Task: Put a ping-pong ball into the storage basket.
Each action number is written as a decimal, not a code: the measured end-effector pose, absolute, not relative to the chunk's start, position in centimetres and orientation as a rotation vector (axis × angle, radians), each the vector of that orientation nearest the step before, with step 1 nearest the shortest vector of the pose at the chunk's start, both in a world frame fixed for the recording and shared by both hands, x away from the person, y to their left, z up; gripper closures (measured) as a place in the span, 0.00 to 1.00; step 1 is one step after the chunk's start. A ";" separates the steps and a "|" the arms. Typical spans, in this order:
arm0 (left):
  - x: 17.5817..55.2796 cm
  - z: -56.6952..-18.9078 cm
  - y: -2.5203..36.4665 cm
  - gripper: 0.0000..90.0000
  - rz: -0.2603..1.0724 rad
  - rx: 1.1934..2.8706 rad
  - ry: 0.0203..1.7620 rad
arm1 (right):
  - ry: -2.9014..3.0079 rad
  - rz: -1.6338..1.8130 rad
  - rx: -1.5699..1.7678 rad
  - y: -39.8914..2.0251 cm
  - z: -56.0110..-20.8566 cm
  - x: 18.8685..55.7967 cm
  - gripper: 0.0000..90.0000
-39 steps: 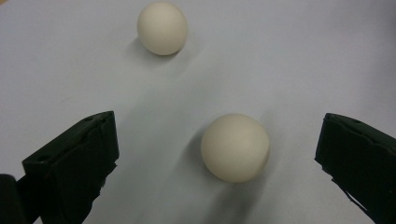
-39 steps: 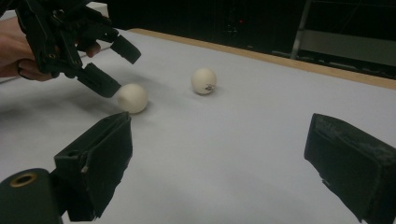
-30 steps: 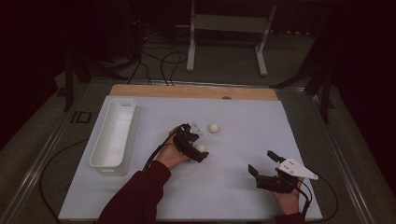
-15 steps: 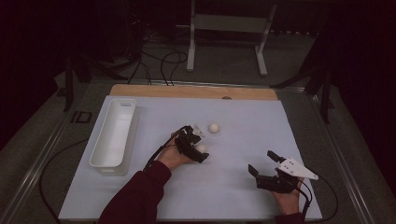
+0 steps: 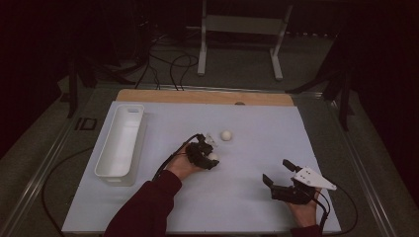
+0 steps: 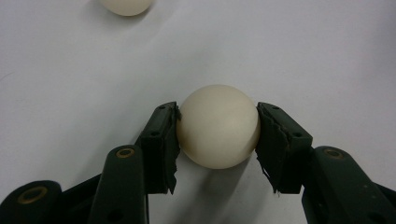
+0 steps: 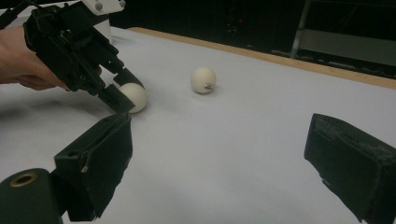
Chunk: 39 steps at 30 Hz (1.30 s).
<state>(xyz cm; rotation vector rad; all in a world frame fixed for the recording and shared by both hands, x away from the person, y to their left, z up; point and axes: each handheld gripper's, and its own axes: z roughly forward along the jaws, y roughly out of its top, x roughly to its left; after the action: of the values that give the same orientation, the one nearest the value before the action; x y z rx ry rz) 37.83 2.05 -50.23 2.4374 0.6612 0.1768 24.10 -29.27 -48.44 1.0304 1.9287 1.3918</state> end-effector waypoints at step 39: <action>37.5 -48.4 2.2 0.57 0.214 2.384 0.664 | 1.934 1.390 1.027 -29.2 -48.5 24.1 0.08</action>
<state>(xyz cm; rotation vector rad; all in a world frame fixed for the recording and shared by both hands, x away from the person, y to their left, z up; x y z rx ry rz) 37.47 2.23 -48.40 2.3841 0.6639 0.2143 24.11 -29.24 -48.50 1.0267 1.9344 1.3901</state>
